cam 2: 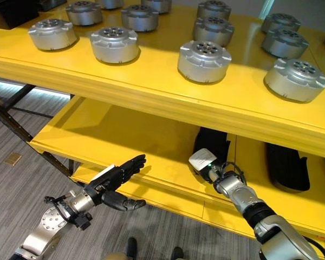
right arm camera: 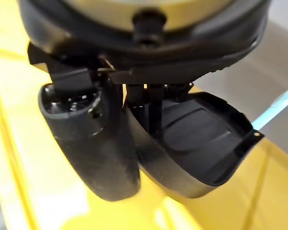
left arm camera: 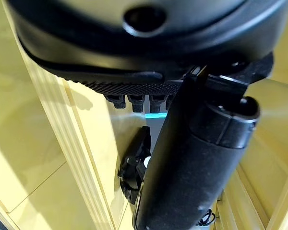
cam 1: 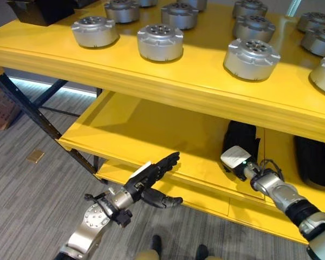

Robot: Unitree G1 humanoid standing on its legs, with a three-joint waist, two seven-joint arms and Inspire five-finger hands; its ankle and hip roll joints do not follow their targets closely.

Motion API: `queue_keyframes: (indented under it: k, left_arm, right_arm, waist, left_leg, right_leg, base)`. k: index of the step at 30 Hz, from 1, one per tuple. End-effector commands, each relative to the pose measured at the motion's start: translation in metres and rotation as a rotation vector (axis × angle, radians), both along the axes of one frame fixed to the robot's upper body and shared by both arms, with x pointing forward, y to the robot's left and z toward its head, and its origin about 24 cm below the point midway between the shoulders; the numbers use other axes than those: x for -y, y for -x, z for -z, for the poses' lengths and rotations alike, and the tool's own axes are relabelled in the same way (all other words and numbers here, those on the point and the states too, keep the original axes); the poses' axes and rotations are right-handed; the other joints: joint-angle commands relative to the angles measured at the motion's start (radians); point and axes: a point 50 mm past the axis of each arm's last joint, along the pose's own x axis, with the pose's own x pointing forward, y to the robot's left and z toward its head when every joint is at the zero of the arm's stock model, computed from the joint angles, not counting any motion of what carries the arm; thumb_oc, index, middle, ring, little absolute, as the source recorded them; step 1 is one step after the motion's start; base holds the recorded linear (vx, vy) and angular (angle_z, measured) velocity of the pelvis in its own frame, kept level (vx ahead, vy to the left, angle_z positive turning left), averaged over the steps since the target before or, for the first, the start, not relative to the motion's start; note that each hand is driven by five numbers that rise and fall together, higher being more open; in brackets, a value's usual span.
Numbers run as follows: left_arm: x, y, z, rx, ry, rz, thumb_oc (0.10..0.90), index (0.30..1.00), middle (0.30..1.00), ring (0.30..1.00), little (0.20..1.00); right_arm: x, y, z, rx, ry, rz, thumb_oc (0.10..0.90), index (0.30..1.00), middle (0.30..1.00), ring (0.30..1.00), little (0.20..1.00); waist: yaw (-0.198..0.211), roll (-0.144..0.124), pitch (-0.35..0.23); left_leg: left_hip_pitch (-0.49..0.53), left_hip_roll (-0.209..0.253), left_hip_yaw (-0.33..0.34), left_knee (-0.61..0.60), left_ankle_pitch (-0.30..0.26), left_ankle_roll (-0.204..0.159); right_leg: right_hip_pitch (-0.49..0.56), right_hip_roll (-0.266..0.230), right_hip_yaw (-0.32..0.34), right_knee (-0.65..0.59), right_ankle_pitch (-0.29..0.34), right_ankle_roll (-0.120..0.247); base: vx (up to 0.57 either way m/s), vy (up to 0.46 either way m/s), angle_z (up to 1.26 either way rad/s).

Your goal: Move parts from the plastic box to the shelf.

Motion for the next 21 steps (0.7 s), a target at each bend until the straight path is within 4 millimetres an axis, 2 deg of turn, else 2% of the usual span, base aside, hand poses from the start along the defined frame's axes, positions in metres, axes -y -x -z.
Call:
queue_keyframes:
  k: [1,14,18,21]
  left_arm:
    - [0.0207,-0.0096,-0.0493,0.259,0.144,0.077,0.900,1.000,1.000,1.000,1.000]
    - [0.0225,-0.0100,-0.0499,0.263,0.149,0.073,0.900,1.000,1.000,1.000,1.000]
    - [0.0227,-0.0102,-0.0500,0.264,0.149,0.072,0.900,1.000,1.000,1.000,1.000]
    - [0.0228,-0.0099,-0.0501,0.264,0.150,0.070,0.900,1.000,1.000,1.000,1.000]
  right_arm:
    - [0.0313,-0.0170,-0.0477,0.169,0.086,0.087,0.900,1.000,1.000,1.000,1.000]
    - [0.0285,-0.0165,-0.0489,0.169,0.070,0.076,0.900,1.000,1.000,1.000,1.000]
    - [0.0237,-0.0173,-0.0499,0.161,0.028,0.073,0.900,1.000,1.000,1.000,1.000]
    - [0.0217,-0.0178,-0.0492,0.140,-0.076,0.108,0.900,1.000,1.000,1.000,1.000]
  waist:
    - [0.000,-0.016,-0.052]
    - [-0.008,-0.014,-0.052]
    - [-0.009,-0.014,-0.052]
    - [-0.009,-0.014,-0.051]
  left_leg:
    - [0.031,0.068,0.058,0.067,-0.150,-0.025]
    - [0.029,0.067,0.062,0.069,-0.153,-0.024]
    - [0.030,0.066,0.063,0.068,-0.154,-0.024]
    - [0.031,0.066,0.062,0.068,-0.154,-0.023]
  right_leg:
    - [-0.038,-0.011,0.002,0.090,-0.090,0.020]
    - [-0.044,-0.012,0.007,0.093,-0.091,0.020]
    - [-0.043,-0.014,0.008,0.093,-0.091,0.020]
    - [-0.044,-0.014,0.008,0.094,-0.091,0.020]
  base:
    - [0.00,0.000,0.00]
    - [0.00,0.000,0.00]
    - [0.00,0.000,0.00]
    - [0.00,0.000,0.00]
